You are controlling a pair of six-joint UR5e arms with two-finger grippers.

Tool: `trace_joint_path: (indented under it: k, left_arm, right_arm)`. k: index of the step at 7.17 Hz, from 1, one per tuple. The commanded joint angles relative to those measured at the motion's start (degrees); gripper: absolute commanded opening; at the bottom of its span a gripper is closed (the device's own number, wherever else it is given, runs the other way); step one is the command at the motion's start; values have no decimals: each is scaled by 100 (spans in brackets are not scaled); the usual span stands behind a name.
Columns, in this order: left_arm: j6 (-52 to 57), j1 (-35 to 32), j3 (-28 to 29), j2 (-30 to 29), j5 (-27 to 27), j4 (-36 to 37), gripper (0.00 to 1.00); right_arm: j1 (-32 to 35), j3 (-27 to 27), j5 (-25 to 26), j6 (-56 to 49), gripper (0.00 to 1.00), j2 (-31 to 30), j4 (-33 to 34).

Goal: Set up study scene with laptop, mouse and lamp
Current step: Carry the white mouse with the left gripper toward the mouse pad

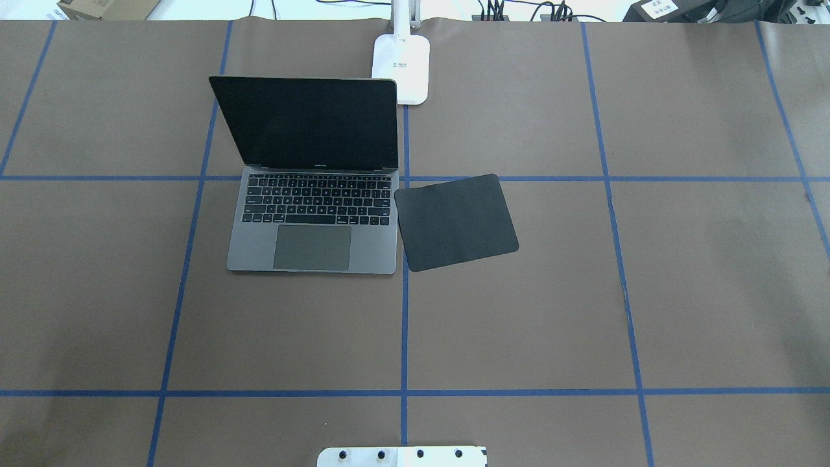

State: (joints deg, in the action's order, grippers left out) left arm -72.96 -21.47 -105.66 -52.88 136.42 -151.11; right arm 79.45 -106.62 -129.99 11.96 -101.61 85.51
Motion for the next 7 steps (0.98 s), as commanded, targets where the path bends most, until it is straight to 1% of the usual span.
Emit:
trace_joint_path:
  k: [1, 2, 3, 4, 6, 7]
  left_arm:
    - [-438, -6, -524, -12, 112, 29, 50]
    - [-439, -23, -735, -73, 130, 203, 43]
    - [-439, -50, -1128, -256, 113, 840, 43]
    - [-439, -172, -1454, -597, 86, 1560, 43]
    - [-395, -339, -1545, -1702, -1, 2791, 42]
    - [-377, -401, -1545, -2152, -37, 3267, 41]
  right_arm:
    - [1, 10, -9, 0, 100, 1, 1]
    - [1, 19, -9, 17, 100, 10, 1]
    - [1, 27, -17, 17, 100, 10, 1]
    - [1, 45, -9, 26, 100, 10, 1]
    - [1, 80, 9, 61, 100, 19, 1]
    - [1, 80, 0, 79, 100, 27, 1]
